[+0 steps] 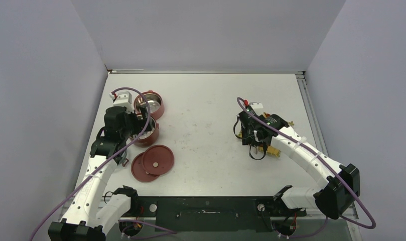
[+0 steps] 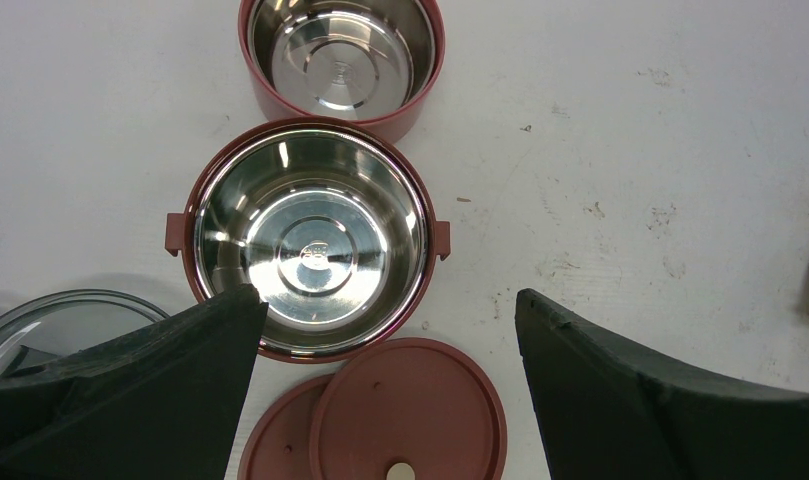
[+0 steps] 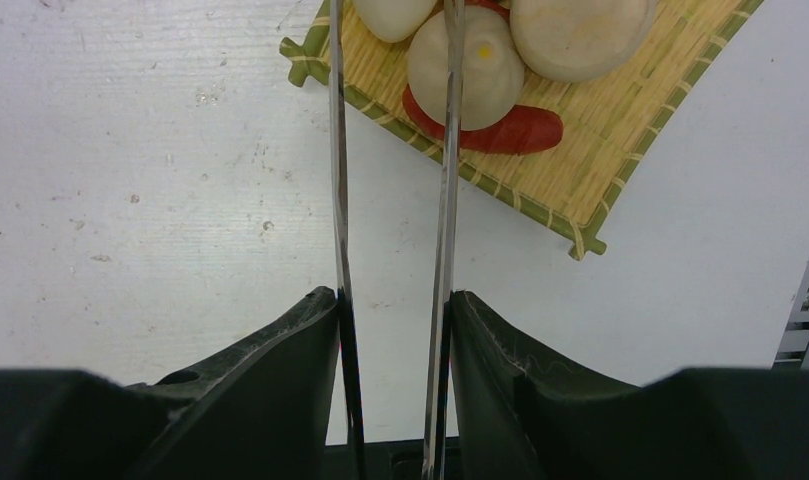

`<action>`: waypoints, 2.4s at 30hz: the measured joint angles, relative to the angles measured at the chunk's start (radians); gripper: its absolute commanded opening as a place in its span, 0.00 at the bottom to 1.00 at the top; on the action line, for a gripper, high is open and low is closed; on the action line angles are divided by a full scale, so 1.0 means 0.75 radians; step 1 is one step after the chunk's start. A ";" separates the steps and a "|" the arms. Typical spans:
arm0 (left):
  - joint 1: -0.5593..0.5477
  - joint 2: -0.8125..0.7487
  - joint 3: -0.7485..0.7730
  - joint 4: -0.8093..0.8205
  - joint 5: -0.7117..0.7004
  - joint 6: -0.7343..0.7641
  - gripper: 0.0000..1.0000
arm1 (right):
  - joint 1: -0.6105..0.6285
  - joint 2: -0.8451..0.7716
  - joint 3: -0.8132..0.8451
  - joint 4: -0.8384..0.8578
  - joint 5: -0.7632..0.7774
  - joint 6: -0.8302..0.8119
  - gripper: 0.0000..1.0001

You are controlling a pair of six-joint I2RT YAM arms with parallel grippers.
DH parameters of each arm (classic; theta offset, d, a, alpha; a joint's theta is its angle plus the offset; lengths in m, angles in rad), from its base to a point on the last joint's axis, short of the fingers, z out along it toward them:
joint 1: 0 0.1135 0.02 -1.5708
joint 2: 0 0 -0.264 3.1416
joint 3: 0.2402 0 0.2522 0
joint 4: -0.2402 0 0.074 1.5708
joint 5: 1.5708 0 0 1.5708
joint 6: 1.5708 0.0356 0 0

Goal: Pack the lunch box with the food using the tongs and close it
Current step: Pick up the fake food from the plate, then place the fake food in the packing box, then move the packing box to the center of the board.

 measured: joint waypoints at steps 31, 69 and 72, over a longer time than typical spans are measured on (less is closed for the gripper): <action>0.000 0.000 0.000 0.000 0.000 -0.001 0.96 | 0.000 -0.044 -0.012 -0.036 0.082 -0.013 0.13; 0.367 0.422 0.004 -0.193 -0.088 -0.072 0.36 | 0.002 -0.426 -0.043 0.170 -0.111 -0.237 0.09; 0.367 0.424 0.004 -0.190 -0.063 -0.068 0.25 | 0.002 -0.436 -0.061 0.177 -0.127 -0.238 0.08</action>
